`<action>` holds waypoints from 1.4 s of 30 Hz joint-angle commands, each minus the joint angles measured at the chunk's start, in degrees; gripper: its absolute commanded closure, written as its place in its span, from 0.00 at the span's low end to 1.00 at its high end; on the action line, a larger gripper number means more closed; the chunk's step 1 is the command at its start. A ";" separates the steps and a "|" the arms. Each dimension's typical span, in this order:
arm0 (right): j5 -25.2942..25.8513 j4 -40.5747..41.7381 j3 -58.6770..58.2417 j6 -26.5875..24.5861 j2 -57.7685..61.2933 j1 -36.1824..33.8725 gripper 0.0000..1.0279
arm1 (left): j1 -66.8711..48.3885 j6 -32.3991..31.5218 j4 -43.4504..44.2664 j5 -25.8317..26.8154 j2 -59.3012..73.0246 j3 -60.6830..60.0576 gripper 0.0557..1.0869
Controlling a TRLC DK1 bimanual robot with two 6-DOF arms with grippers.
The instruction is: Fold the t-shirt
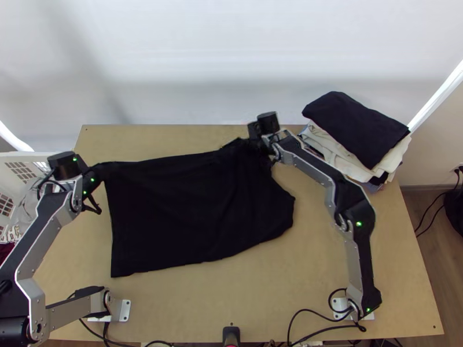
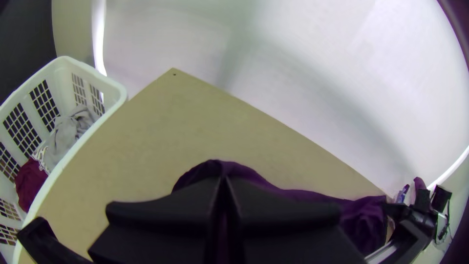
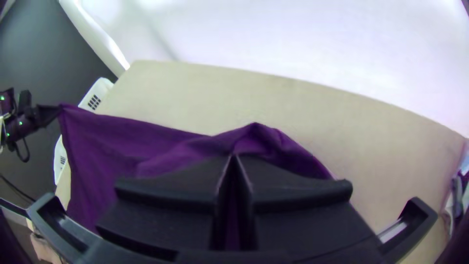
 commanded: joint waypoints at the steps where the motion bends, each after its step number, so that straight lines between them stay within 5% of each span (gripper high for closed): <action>1: 0.39 3.74 -1.48 4.25 -7.82 -1.78 0.97 | 0.06 -1.34 -0.59 -0.03 -1.73 4.81 0.97; 12: 1.79 4.80 -2.88 6.01 -15.29 -4.50 0.97 | -1.88 -2.13 -6.48 -0.03 -3.13 18.35 0.97; 22: 9.53 17.45 -1.13 6.97 -24.87 -5.47 0.97 | -1.09 0.07 -4.55 -2.49 -5.51 29.68 0.97; 33: 14.01 26.15 -4.55 6.97 -44.12 -6.17 0.97 | 1.46 1.92 -4.55 -2.58 -10.52 39.44 0.97; 42: 15.68 25.45 -11.06 6.36 -61.69 -9.07 0.97 | 1.90 2.35 -5.34 -2.49 -20.27 40.23 0.97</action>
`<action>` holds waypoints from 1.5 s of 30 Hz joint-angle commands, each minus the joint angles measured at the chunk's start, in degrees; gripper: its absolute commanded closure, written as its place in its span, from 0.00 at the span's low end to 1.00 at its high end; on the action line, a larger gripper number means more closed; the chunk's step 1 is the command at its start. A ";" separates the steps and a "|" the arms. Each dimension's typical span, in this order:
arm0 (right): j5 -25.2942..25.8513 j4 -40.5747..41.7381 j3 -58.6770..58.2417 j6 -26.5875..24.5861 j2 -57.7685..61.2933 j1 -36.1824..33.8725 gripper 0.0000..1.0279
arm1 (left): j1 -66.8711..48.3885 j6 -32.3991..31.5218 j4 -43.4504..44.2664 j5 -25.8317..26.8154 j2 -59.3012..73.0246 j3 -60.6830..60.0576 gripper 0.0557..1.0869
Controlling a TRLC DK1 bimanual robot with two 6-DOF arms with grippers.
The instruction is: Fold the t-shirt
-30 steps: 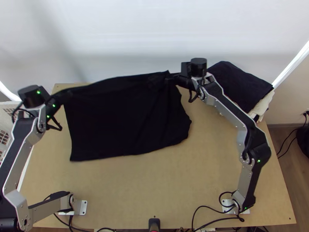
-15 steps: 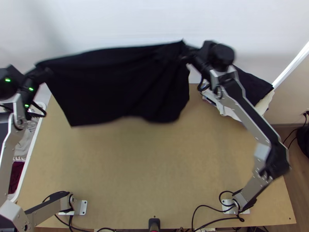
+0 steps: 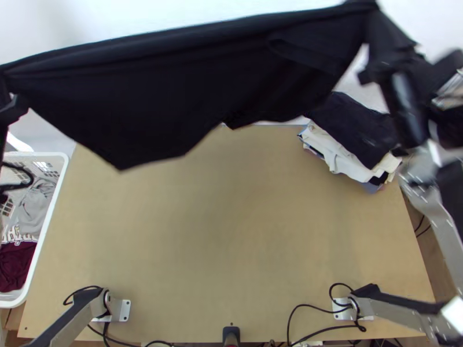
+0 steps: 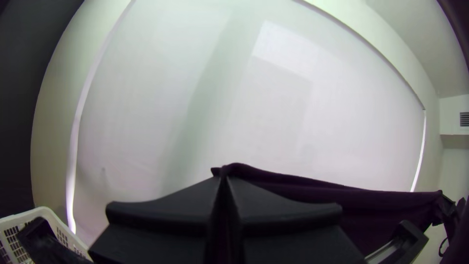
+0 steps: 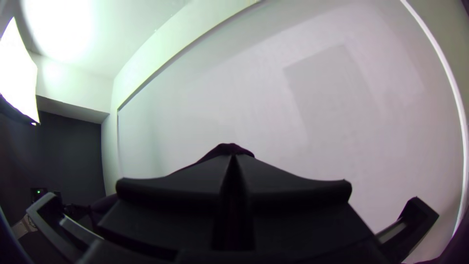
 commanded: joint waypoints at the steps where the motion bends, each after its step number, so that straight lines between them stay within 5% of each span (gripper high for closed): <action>1: 2.21 0.84 -3.92 0.15 -9.03 -2.56 0.97 | 0.70 0.69 0.39 -1.82 -5.77 1.63 0.97; 10: 2.21 -12.87 -8.22 -0.64 -24.41 -2.38 0.97 | -0.71 0.34 -5.68 -1.20 -17.02 -0.65 0.97; 20: 2.04 -25.79 -15.52 -0.46 -28.98 -0.27 0.97 | -0.80 -1.59 -12.09 1.00 -27.57 -19.81 0.97; 25: -0.60 -21.13 -29.76 0.50 -28.90 -0.36 0.97 | -2.82 -1.94 -10.86 1.70 -29.76 -34.67 0.97; 31: -5.52 -18.41 -34.06 10.61 -17.21 -0.36 0.97 | -3.61 -2.82 -0.67 1.70 -24.75 -45.04 0.97; 45: -6.75 -1.71 -24.13 13.86 21.11 -2.82 0.97 | -5.28 -5.63 14.80 2.14 13.65 -36.07 0.97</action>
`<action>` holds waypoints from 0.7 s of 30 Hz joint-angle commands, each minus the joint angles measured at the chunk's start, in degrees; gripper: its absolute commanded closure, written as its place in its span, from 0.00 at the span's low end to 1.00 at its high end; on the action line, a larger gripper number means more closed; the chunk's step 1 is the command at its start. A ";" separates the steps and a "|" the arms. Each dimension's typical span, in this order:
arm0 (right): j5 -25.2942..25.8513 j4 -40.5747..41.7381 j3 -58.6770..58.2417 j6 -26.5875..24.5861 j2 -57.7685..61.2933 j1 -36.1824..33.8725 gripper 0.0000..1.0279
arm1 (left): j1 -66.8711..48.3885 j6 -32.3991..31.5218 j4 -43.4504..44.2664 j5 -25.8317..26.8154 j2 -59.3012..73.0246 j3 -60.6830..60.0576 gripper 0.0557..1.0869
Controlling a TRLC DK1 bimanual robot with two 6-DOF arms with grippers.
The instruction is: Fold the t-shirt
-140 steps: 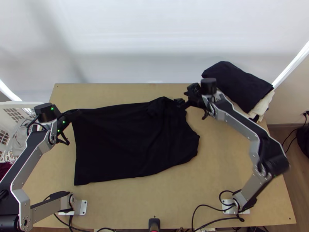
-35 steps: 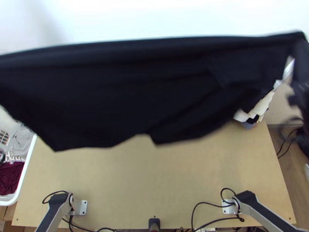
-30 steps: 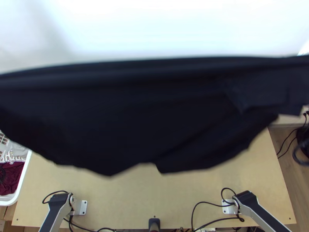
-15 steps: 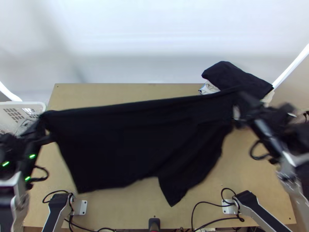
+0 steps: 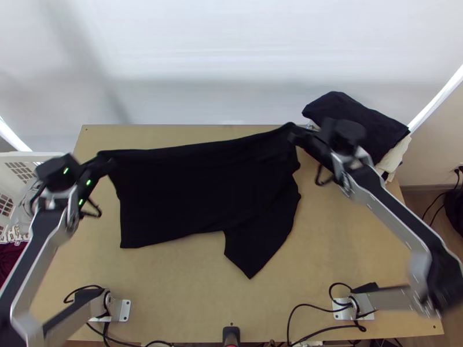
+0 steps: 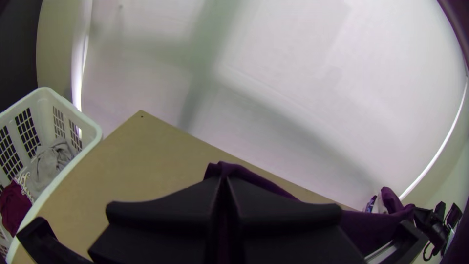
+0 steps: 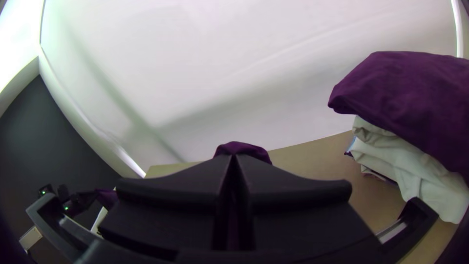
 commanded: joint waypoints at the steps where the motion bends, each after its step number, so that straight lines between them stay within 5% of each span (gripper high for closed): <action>1: 0.20 3.30 6.59 0.86 8.58 -0.66 0.97 | -0.80 -2.23 2.59 -0.13 9.14 6.29 0.97; 11: 3.19 3.39 22.49 0.51 25.63 -0.57 0.97 | -1.85 -4.51 6.19 0.39 26.90 16.93 0.95; 12: 3.63 3.30 23.72 0.51 26.51 -0.40 0.91 | -1.77 -4.77 6.02 0.22 28.65 18.60 0.83; 14: 4.07 1.10 26.54 0.33 28.09 -0.13 0.49 | -1.77 -4.60 3.55 0.13 31.64 21.76 0.36; 16: 4.33 -2.50 30.76 0.33 29.85 0.04 0.28 | -1.77 -3.90 -2.16 -0.22 35.07 26.33 0.07; 21: 3.89 -10.06 37.17 5.25 29.67 -0.48 0.15 | -0.71 -3.63 -4.44 -0.40 35.77 28.53 0.05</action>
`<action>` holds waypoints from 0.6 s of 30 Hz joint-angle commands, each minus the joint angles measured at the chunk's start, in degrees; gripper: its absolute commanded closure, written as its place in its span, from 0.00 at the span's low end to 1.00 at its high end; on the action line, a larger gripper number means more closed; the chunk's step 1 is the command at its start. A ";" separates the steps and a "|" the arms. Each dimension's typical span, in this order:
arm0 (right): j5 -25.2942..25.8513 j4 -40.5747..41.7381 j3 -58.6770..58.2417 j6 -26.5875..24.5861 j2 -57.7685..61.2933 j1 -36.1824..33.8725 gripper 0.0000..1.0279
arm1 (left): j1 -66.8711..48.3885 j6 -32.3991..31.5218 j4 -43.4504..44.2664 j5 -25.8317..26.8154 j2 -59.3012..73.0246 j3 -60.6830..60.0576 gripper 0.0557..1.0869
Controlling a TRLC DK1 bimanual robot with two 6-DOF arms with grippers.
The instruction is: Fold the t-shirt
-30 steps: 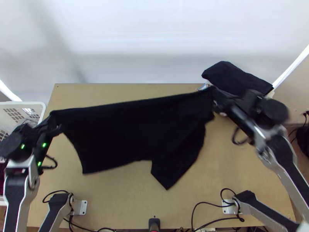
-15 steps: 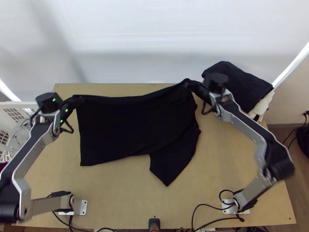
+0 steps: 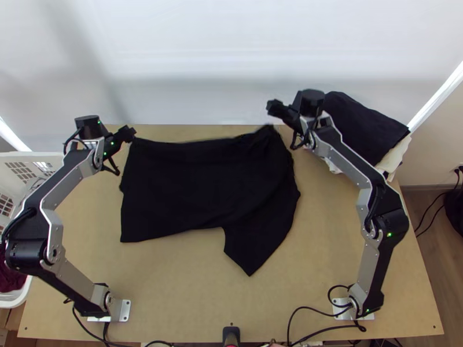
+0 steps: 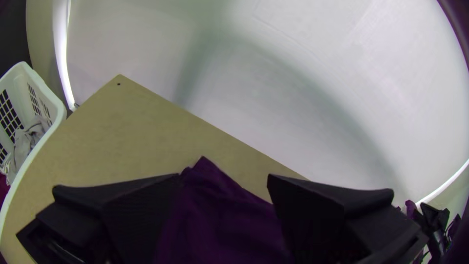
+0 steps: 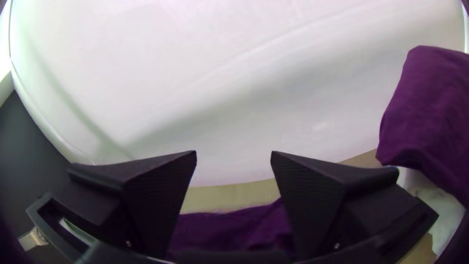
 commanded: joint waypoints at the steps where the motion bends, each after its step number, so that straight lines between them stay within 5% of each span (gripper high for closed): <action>1: -0.09 -5.03 4.43 4.12 -0.93 -0.27 0.12 | 1.13 -0.18 -0.95 -0.44 -0.82 1.69 0.05; 4: -2.02 -13.11 4.70 7.28 -4.27 -0.18 0.04 | 2.36 0.96 -3.94 -0.18 -3.54 1.60 0.05; 18: -12.48 -50.82 -4.27 17.22 -24.66 -3.96 0.05 | 5.43 18.19 -28.37 5.45 -21.30 -2.88 0.05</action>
